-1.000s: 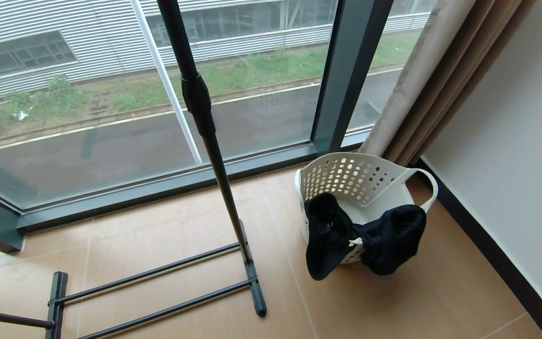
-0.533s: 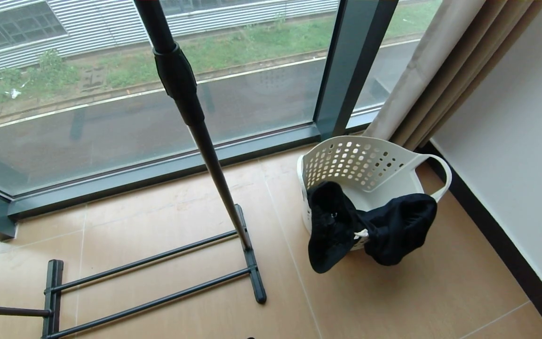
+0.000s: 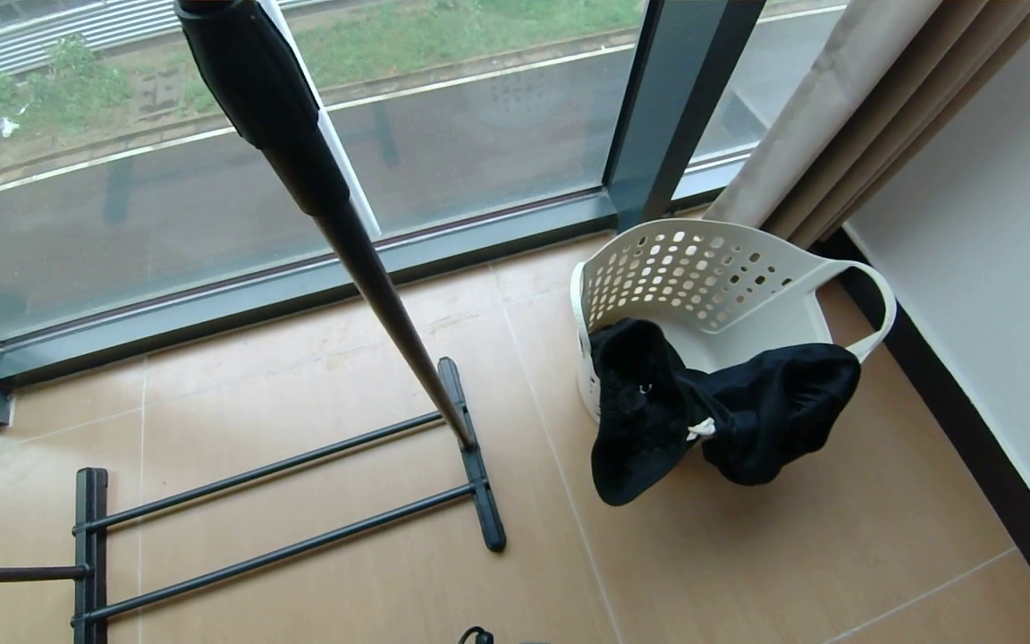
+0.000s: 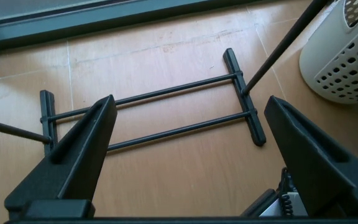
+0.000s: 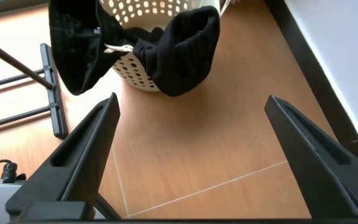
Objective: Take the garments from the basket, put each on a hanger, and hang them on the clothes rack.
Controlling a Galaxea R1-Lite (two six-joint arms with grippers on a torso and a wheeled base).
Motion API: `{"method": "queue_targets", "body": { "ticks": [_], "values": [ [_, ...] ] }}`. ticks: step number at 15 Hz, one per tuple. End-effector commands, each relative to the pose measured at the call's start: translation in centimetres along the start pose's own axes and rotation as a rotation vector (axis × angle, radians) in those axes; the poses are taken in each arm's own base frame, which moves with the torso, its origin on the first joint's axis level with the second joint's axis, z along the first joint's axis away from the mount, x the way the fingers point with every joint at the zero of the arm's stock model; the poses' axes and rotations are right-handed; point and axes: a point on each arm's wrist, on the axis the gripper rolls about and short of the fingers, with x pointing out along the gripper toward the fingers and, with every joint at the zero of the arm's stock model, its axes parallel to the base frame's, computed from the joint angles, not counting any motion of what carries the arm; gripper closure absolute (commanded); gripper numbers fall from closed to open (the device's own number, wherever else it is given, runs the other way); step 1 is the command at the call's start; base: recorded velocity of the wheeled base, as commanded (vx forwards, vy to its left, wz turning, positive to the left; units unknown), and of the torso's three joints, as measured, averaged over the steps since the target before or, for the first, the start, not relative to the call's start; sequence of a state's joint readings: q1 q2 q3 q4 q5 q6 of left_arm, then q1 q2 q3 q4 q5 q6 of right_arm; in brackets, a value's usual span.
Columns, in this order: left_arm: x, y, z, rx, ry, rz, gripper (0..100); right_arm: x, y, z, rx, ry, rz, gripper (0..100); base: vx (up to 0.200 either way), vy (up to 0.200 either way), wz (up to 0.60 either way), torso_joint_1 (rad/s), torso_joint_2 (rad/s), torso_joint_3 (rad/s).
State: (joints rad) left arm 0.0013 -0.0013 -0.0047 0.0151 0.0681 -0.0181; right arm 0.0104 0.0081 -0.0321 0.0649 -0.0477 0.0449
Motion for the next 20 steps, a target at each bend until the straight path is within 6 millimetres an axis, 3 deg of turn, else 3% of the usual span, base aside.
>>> {"method": "queue_targets", "body": {
  "ticks": [1, 9, 20],
  "values": [
    [0.01, 0.0, 0.0, 0.0, 0.002, 0.001, 0, 0.0, 0.0, -0.01, 0.0, 0.001, 0.0, 0, 0.0, 0.0, 0.0, 0.002, 0.0, -0.188],
    [0.01, 0.0, 0.0, 0.0, 0.002, 0.001, 0, 0.0, 0.0, 0.01, 0.001, -0.001, 0.0, 0, 0.0, 0.0, 0.0, 0.003, 0.0, -0.178],
    [0.02, 0.0, -0.01, -0.002, 0.0, 0.003, 0, 0.0, 0.0, 0.01, 0.001, -0.001, -0.001, 0, 0.0, 0.0, 0.0, 0.0, 0.0, 0.0]
  ]
}}
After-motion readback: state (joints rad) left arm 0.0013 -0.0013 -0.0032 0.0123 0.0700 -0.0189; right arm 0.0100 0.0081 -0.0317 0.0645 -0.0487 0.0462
